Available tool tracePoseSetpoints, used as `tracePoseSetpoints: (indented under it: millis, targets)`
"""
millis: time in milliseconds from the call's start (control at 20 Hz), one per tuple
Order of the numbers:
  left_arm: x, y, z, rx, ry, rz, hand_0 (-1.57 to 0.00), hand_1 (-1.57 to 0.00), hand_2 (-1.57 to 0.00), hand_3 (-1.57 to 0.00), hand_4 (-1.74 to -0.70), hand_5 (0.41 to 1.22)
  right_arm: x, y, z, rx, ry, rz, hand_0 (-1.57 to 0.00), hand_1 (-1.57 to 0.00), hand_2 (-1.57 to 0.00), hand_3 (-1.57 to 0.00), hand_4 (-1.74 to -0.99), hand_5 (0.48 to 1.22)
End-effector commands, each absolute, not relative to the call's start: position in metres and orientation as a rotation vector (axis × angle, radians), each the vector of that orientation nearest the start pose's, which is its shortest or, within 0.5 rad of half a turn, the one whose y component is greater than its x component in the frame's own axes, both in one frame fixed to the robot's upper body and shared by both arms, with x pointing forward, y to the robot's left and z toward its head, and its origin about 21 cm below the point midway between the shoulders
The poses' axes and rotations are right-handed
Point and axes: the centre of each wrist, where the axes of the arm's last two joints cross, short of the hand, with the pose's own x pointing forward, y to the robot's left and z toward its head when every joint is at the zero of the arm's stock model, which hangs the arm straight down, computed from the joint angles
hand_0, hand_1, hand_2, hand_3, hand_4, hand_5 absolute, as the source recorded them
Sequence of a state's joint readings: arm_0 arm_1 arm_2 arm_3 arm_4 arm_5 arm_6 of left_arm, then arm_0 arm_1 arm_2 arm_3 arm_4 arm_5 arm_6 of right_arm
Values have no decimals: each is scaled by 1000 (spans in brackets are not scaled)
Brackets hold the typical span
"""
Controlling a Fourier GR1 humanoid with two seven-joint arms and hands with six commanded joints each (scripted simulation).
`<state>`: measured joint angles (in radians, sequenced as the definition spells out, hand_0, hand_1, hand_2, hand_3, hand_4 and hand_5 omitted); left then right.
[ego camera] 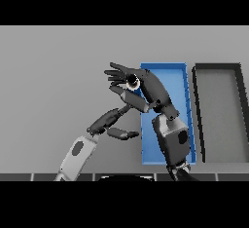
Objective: Pick up the blue pipe and place it into the blue bin.
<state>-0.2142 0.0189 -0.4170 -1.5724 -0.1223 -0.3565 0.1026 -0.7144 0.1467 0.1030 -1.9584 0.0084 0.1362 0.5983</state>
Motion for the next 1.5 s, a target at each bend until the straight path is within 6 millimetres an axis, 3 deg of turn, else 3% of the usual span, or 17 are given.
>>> tracePoseSetpoints:
  millis: [0,150,350,450,600,750,1050,1300,1350,1450]
  targets:
    - [265,108,46,-445,-1547,-865,-2,-2,-2,-1,-905,433,265,-114,277,360,-2036,436,-1571,-1571,-1571,-1571,-1741,1221]
    - [264,113,45,-434,-1551,-879,0,0,0,0,-892,428,286,-146,300,178,-2059,335,-1571,-1571,-1571,-1571,-1741,1221]
    - [267,118,46,-423,-1548,-878,0,0,0,1,-886,412,292,-196,305,28,-2017,208,-1571,-1571,-1571,-1571,-1741,1221]
    - [268,117,46,-419,-1566,-892,1,1,1,1,-877,412,287,-223,296,-51,-1959,159,-1571,-1571,-1571,-1571,-1741,1221]
    - [269,123,45,-413,-1557,-888,1,1,1,1,-869,418,269,-247,272,-76,-1854,59,-1571,-1571,-1571,-1571,-1741,1221]
    - [265,119,42,-423,-1566,-887,1,1,1,1,-866,420,245,-253,241,-97,-1743,7,-1571,-1571,-1571,-1571,-1741,1221]
    - [260,115,43,-446,-1554,-877,1,1,1,1,-880,427,221,-267,177,-196,-1480,-164,-1571,-1571,-1571,-1571,-1741,1221]
    - [260,116,47,-440,-1553,-876,1,1,1,1,-888,422,203,-264,141,-287,-1291,-246,-1571,-1571,-1571,-1521,-1741,1221]
    - [259,119,46,-436,-1549,-877,1,1,1,1,-887,420,200,-260,136,-300,-1254,-249,-1571,-1571,-1571,-1255,-1741,1221]
    - [260,118,45,-435,-1547,-882,1,1,1,1,-885,420,193,-259,125,-335,-1178,-245,-1571,-1571,-1571,-1024,-1741,1221]
